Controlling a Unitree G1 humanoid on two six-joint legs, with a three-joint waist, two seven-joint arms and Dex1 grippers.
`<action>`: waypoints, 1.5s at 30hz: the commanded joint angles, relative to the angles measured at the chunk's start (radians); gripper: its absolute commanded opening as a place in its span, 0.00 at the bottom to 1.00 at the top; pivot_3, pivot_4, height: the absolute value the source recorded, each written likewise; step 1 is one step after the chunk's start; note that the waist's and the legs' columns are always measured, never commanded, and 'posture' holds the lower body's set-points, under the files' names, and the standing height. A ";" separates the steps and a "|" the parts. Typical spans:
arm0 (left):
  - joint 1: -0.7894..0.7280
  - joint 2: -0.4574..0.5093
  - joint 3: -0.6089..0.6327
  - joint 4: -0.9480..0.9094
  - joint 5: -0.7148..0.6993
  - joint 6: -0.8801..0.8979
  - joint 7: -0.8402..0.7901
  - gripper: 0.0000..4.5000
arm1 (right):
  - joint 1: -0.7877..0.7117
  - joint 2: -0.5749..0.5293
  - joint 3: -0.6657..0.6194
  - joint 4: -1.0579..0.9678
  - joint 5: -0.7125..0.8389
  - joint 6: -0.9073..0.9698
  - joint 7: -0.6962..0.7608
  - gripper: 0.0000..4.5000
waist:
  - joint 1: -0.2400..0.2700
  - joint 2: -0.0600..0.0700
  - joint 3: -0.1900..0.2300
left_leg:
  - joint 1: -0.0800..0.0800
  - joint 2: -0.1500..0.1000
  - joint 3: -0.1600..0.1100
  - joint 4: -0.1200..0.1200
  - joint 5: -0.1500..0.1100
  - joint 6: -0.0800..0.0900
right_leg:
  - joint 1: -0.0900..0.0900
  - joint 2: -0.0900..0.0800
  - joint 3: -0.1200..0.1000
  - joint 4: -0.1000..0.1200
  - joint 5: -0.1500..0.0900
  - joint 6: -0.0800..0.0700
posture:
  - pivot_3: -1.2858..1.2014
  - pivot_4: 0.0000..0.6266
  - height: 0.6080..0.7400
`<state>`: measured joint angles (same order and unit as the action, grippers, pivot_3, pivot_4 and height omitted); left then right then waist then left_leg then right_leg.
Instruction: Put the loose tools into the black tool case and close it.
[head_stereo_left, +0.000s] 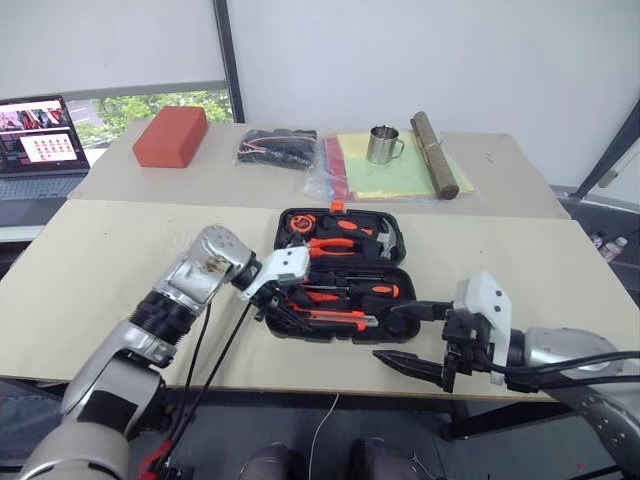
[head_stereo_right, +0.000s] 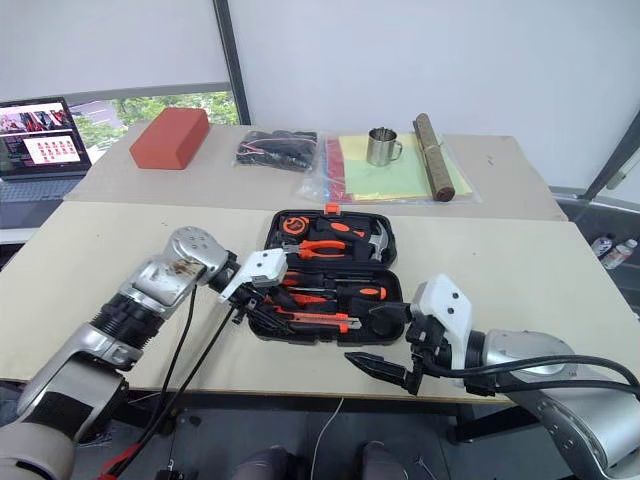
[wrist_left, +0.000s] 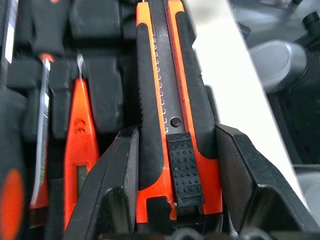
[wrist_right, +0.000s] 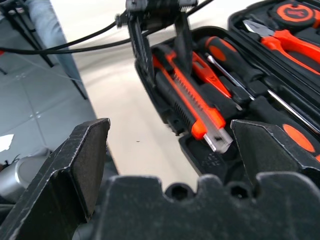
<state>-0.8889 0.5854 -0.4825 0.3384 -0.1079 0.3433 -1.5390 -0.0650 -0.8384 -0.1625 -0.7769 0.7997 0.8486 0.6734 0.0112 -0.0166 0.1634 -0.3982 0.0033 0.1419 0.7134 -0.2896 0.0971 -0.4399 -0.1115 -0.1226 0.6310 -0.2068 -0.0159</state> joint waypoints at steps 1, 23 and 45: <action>-0.044 -0.016 0.008 0.044 0.039 -0.036 0.012 0.50 | 0.001 0.001 -0.035 -0.037 0.020 -0.002 -0.029 1.00 | 0.001 0.000 0.000 | 0.000 0.000 0.000 0.000 0.000 0.000 | 0.000 0.000 0.000 0.000 0.000 0.000 | 0.52 0.24 0.97; -0.028 -0.043 0.104 0.024 -0.012 -0.054 -0.015 0.01 | -0.018 0.019 0.011 0.007 0.010 -0.026 -0.029 1.00 | 0.003 0.000 0.000 | -0.002 -0.001 -0.002 0.002 0.000 0.002 | 0.000 0.000 -0.001 0.000 0.000 0.000 | 0.52 0.24 0.97; 0.002 -0.120 0.124 0.075 0.044 -0.210 0.080 0.01 | 0.049 0.012 -0.045 -0.012 0.021 -0.023 -0.032 1.00 | 0.021 0.000 -0.004 | 0.001 -0.001 -0.003 0.003 -0.002 0.005 | 0.005 -0.003 -0.001 -0.001 0.000 0.001 | 0.52 0.24 0.97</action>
<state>-0.8701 0.4649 -0.4067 0.4596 0.0012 0.0880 -1.4248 -0.0243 -0.8204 -0.1695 -0.7569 0.8090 0.8468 0.6429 0.0320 -0.0169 0.1597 -0.3984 0.0026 0.1391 0.7174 -0.2918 0.1023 -0.4367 -0.1143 -0.1238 0.6303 -0.2063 -0.0152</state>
